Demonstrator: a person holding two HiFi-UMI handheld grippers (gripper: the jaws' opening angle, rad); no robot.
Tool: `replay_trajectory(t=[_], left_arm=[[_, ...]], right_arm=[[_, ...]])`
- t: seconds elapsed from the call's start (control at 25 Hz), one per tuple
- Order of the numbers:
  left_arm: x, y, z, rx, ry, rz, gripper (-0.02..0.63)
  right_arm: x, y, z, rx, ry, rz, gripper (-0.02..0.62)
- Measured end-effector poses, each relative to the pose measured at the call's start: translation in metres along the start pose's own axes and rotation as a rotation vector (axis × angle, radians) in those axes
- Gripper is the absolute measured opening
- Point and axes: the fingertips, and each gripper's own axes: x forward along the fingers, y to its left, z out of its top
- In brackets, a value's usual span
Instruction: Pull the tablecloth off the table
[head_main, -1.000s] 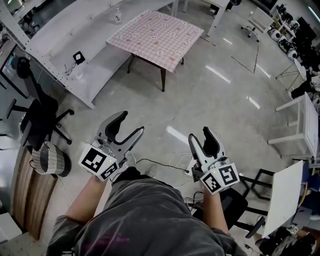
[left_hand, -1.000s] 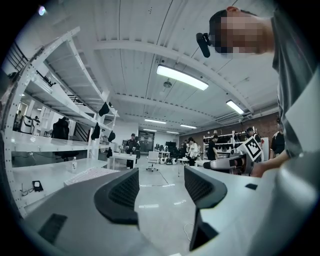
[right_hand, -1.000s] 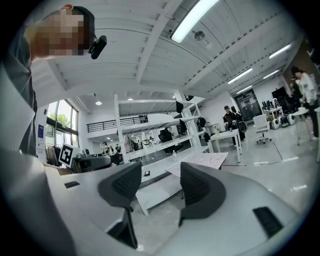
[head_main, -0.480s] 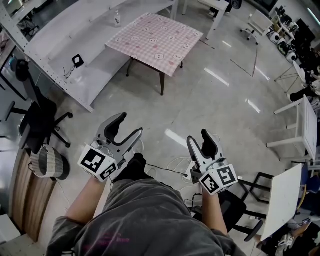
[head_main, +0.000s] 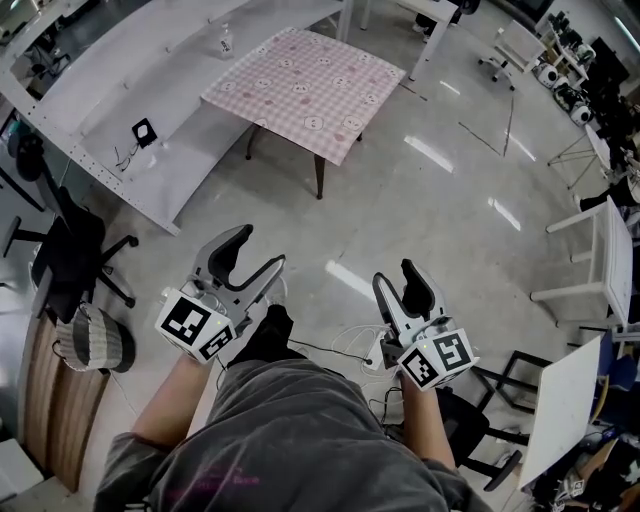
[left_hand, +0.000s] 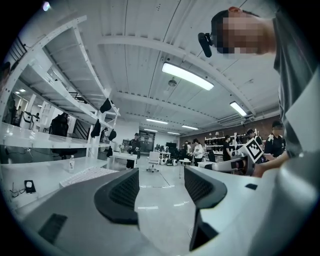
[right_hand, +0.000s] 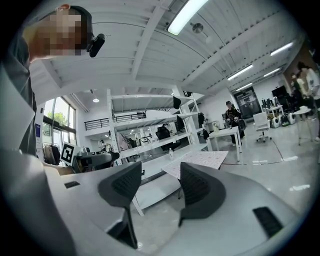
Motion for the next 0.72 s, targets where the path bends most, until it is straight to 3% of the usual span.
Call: replay_trajectory(t=[0.72], left_arm=[[0.098, 0.173, 0.001, -0.059, 0.043, -0.032, 0.273]], right_arm=[[0.184, -0.051, 0.015, 0.03, 0.061, -0.05, 0.224]])
